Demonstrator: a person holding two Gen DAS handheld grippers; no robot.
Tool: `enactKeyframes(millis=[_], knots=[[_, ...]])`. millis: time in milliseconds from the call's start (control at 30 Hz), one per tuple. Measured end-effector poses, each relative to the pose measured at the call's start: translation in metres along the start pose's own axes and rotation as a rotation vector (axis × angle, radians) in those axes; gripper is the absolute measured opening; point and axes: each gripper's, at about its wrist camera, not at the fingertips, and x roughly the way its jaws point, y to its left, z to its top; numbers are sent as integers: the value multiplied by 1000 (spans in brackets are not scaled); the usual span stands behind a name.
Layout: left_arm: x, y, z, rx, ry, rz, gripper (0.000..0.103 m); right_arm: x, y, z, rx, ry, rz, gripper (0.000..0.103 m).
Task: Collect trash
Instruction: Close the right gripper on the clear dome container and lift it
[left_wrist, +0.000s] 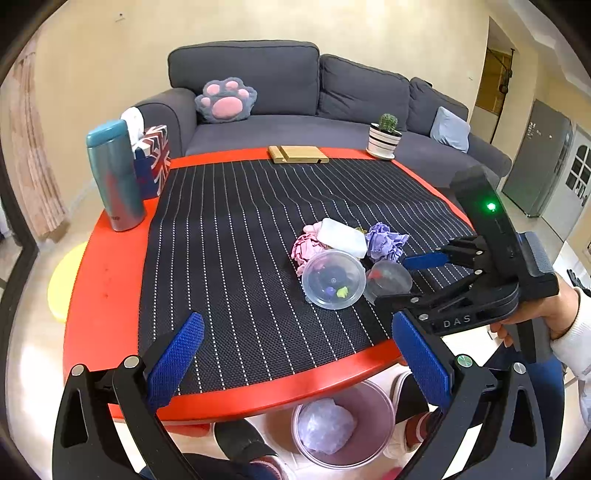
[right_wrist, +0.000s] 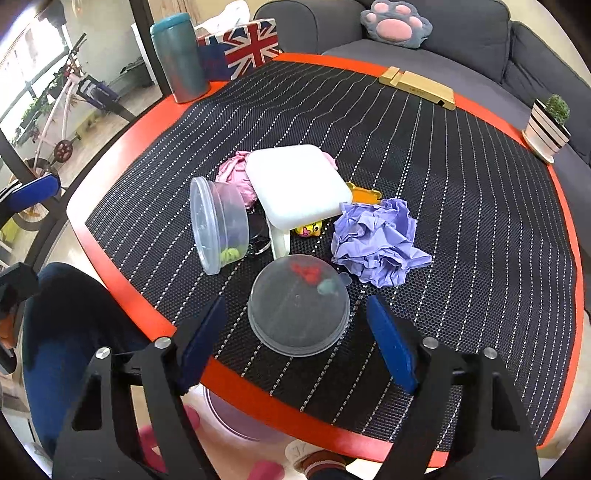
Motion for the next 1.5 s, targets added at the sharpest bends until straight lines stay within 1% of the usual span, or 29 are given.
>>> enactKeyframes(millis=[67,100,133,400,867,1033,1133,1367,1433,1500], knots=[[0,0,-1,1,4,-3,98,1,-1,0,4,0,2,62],[1,0,-1,-4,2,-10,98,2,-1,0,5,0,-1,57],[1,0,-2,-4,4,-11,98,2,0,-1,3,-2,2,55],[3,-4,-1,-12,8,-22,98,-7,-1,-5,2,-41,5,55],[8,-8,4,-1,18,-29,98,-50,0,-24,19,-145,-9,55],[11,-12,7,26,14,-26,98,-58,-3,-33,29,-152,-9,55],[14,-17,12,59,23,-27,98,-61,-5,-37,37,-156,-10,55],[34,-20,24,70,52,-82,98,-65,-11,-45,47,-153,-9,55],[41,-21,26,77,75,-77,98,-66,-13,-46,51,-153,-9,55],[50,-21,29,78,95,-91,98,-67,-14,-48,53,-153,-8,55]])
